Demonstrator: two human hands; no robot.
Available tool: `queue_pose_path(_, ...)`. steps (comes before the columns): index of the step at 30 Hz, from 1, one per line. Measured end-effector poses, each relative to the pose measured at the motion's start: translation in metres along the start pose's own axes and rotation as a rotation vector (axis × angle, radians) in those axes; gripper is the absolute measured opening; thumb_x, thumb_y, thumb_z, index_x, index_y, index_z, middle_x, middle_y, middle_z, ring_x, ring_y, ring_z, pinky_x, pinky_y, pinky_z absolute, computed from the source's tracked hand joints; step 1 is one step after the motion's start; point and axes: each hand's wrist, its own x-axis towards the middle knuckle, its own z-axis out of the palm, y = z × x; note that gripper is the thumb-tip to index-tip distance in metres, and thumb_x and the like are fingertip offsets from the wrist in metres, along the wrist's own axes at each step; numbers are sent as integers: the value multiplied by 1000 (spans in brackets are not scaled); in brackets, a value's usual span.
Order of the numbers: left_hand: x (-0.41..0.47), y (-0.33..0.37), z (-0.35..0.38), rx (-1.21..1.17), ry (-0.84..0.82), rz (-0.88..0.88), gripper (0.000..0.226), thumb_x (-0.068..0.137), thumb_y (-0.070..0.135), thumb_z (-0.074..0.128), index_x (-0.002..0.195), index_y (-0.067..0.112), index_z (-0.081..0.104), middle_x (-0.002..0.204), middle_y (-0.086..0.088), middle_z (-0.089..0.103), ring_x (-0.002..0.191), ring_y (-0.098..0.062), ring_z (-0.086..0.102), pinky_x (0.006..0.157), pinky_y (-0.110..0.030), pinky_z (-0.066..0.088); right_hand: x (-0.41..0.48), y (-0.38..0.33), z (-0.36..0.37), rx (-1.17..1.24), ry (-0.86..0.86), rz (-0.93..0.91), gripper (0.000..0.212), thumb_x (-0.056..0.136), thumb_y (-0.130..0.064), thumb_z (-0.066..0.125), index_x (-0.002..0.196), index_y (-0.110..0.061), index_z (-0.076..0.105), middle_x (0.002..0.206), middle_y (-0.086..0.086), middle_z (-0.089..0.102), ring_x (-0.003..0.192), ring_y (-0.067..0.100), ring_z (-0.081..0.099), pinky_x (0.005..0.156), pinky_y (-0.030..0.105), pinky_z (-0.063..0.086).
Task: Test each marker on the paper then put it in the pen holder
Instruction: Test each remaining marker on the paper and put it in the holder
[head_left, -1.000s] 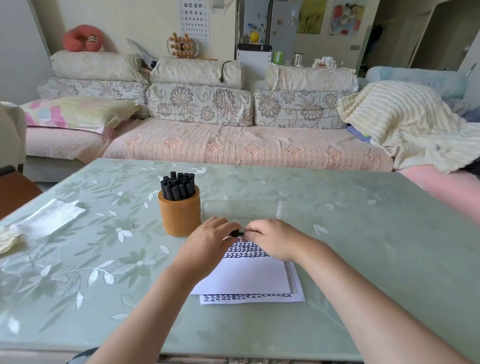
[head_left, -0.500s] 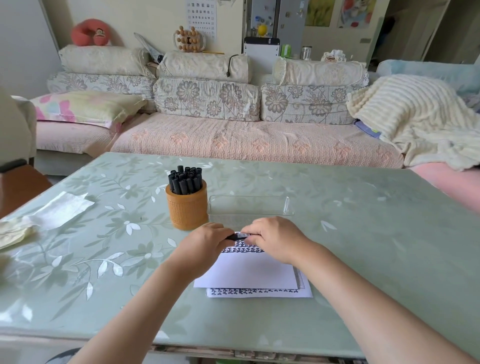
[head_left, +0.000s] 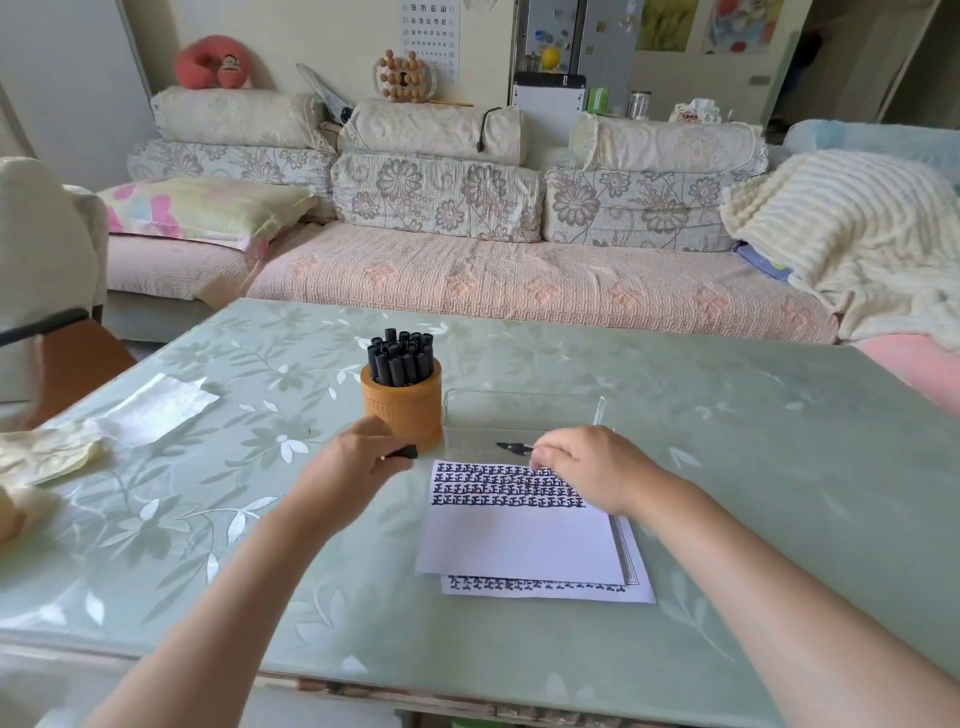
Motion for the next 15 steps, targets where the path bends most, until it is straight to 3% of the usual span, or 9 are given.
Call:
queue_pose_path(3, -3, -14, 6, 68, -45, -137, 19, 93, 20, 62, 107, 22, 73, 97, 2, 53, 81, -18, 57, 77, -36, 49, 2, 7, 2, 61, 31, 33, 26, 101, -35, 44, 94, -26, 68, 63, -8, 52, 64, 13, 52, 66, 32, 41)
queue_pose_path(5, -4, -14, 13, 73, -94, -188, 23, 96, 17, 55, 113, 20, 70, 101, 0, 51, 89, -21, 57, 82, -37, 48, 4, 6, 10, 50, 22, 2, 27, 101, -30, 42, 94, -19, 65, 75, -6, 58, 78, 22, 58, 71, 34, 43)
queue_pose_path(8, -2, -7, 24, 86, -87, -237, 24, 95, 16, 55, 118, 17, 64, 110, -3, 56, 99, -23, 57, 71, -29, 37, 6, 2, 19, 70, 29, -20, 30, 101, -22, 41, 117, -21, 67, 102, -5, 63, 96, 16, 58, 82, 27, 45)
queue_pose_path(11, -1, 0, 32, 140, -3, -263, 18, 92, 26, 61, 109, 21, 62, 104, 3, 63, 97, -20, 58, 65, -30, 39, 6, -2, 22, 110, 31, -30, 35, 100, -16, 42, 129, -23, 62, 106, -6, 60, 91, 8, 53, 73, 13, 36)
queue_pose_path(13, -1, 1, 37, 231, 22, -223, 13, 91, 33, 62, 101, 25, 64, 102, 7, 60, 99, -19, 55, 67, -33, 46, 4, -2, 23, 143, 45, -41, 36, 98, -15, 46, 127, -32, 59, 103, -3, 62, 79, 3, 52, 70, 14, 37)
queue_pose_path(15, -1, 1, 43, 253, 23, -214, 13, 91, 36, 61, 100, 26, 66, 103, 7, 58, 100, -20, 55, 65, -33, 47, 2, -1, 25, 154, 79, -63, 29, 96, -15, 49, 112, -39, 55, 92, 1, 62, 61, 3, 45, 64, 19, 38)
